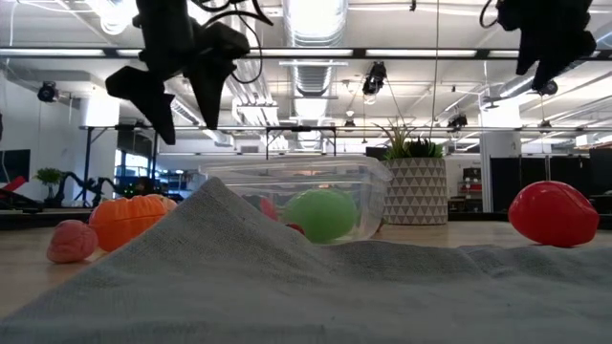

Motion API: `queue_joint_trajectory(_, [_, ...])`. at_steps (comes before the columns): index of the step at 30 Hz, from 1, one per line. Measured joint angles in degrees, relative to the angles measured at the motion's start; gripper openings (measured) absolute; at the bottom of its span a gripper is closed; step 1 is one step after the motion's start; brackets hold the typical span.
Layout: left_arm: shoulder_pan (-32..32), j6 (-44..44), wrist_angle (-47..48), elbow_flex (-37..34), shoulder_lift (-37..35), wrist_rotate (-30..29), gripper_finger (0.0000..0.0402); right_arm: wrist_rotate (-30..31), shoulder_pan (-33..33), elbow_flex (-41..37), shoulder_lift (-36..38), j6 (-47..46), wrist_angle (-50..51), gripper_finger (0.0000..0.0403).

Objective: Pick and placing Produce into tupperware
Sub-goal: Put the apple into the transparent container

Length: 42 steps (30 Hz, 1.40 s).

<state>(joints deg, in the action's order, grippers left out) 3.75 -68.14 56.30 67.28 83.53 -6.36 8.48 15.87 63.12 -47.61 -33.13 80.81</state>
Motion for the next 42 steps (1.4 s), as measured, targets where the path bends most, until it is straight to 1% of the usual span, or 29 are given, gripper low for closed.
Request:
queue_joint_trajectory(3, [0.00, -0.52, 0.06, -0.43, -2.34, -0.40, 0.0315, -5.07, -1.18, -3.89, 0.28, -2.90, -0.30, 0.0300])
queue_joint_trajectory(7, [-0.29, 0.12, 0.92, -2.02, -6.49, -4.56, 0.0315, -13.39, -5.25, -9.62, 0.40, -12.94, -4.36, 0.0297])
queue_joint_trajectory(9, [-0.43, 0.76, 1.17, -3.44, -9.04, -6.44, 0.0315, -14.46, -8.98, -12.02, 0.34, -19.47, -8.12, 0.0297])
queue_joint_trajectory(13, [-0.39, 1.24, 1.17, -8.02, -14.22, -7.02, 0.0315, -13.97, -18.93, -14.81, -0.69, -36.20, -15.41, 0.0297])
queue_joint_trajectory(17, [-0.19, 2.12, 0.87, -12.76, -19.14, -7.54, 0.0315, -8.19, -30.04, -14.60, -3.26, -54.23, -19.87, 0.0297])
queue_joint_trajectory(22, [-0.13, 7.01, -4.05, -18.82, -24.15, -8.53, 0.0315, -1.61, -41.66, -11.46, -11.76, -73.66, -19.38, 0.0297])
queue_joint_trajectory(25, [-0.15, 10.40, -8.45, -21.31, -26.43, -8.78, 0.0315, -1.17, -44.70, -8.95, -18.67, -80.21, -18.03, 0.0297])
queue_joint_trajectory(28, [-0.13, 12.00, -10.84, -22.74, -28.05, -8.76, 0.0315, -1.10, -45.63, -5.41, -25.69, -83.20, -16.13, 0.0297])
queue_joint_trajectory(34, [-0.22, 14.56, -10.88, -22.83, -28.53, -9.19, 0.0315, -0.84, -45.21, 2.25, -36.80, -82.61, -9.43, 0.0297])
queue_joint_trajectory(36, [-0.26, 14.60, -10.88, -22.83, -28.29, -9.19, 0.0315, -0.89, -44.70, 3.60, -38.84, -81.04, -9.04, 0.0297])
queue_joint_trajectory(38, [-0.26, 15.05, -10.87, -22.83, -28.09, -9.15, 0.0315, -1.18, -43.86, 4.26, -40.04, -78.43, -10.65, 0.0297])
queue_joint_trajectory(42, [-0.26, 16.08, -10.87, -22.83, -27.85, -8.98, 0.0315, -1.30, -41.79, 3.86, -41.30, -73.91, -13.04, 0.0297])
